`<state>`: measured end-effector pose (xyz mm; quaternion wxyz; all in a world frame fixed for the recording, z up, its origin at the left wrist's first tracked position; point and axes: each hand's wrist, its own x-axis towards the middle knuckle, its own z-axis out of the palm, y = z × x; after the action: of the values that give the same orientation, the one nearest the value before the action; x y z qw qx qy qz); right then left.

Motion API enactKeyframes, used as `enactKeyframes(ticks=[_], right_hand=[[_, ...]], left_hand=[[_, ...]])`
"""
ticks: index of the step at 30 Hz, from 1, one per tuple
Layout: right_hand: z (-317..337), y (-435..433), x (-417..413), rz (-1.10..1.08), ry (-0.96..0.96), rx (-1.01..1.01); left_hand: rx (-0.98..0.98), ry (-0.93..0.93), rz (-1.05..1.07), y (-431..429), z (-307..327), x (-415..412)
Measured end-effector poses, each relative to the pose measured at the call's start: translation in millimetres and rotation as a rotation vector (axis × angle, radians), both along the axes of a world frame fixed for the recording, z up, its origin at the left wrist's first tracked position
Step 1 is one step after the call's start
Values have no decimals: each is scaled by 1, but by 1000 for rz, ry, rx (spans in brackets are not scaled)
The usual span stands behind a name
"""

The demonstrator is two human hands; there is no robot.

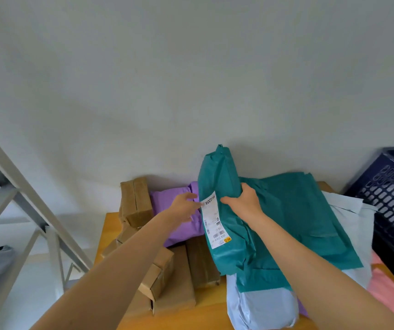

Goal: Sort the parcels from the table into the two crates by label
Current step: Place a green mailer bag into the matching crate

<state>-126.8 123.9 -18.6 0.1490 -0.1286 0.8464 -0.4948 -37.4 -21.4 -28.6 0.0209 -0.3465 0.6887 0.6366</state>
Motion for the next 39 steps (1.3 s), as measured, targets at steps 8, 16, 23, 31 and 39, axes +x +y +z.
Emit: enactKeyframes(ticks=[8,16,23,31,39], right_hand=[[38,39,-22,3,-255,-310],[38,53,-31,-7,-325,-381],[42,49,-30,148,-153,-138],[87,15,-19,581,778,337],[97,9,-17,655,665,592]], left_hand=[[264,38,-31,4,8,-13],[312,146,-59,11,24,-15],[139,158,-28,0,40,-9],[-830,90,-432,-3,79,-13],[-1339,105,-531,7,98,-23]])
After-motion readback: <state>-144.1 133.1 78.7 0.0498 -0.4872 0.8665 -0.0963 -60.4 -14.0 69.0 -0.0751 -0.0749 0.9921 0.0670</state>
